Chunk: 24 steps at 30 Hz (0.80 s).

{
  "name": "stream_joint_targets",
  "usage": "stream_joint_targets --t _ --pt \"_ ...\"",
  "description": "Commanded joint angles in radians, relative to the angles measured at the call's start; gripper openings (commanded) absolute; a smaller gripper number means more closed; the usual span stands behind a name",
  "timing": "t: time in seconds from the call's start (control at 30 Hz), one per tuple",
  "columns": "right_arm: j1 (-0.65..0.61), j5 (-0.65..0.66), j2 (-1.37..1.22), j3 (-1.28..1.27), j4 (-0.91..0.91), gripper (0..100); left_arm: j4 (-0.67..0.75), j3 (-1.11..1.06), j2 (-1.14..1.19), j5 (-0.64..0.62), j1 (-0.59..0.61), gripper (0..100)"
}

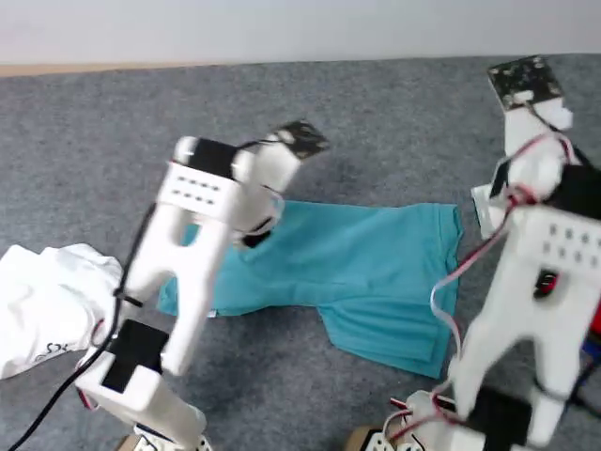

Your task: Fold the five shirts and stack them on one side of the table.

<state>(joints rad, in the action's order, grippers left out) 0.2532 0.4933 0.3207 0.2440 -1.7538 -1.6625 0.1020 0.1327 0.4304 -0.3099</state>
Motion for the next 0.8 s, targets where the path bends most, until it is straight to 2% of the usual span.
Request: stream_joint_targets --t 0.0,0.33,0.47,0.77 --pt "0.012 0.005 0.223 -0.028 -0.044 1.0 0.037 0.012 -0.011 -0.028 -0.104 4" --pt "0.012 -0.031 0.616 -0.072 -0.041 1.1 0.041 0.047 0.18 -0.037 -0.256 7" --pt "0.007 -0.1 0.707 -0.071 -0.041 1.2 0.044 0.119 0.222 -0.101 -0.296 14" --pt "0.007 -0.123 0.792 -0.071 -0.039 1.2 0.014 0.252 0.356 -0.098 -0.436 18"
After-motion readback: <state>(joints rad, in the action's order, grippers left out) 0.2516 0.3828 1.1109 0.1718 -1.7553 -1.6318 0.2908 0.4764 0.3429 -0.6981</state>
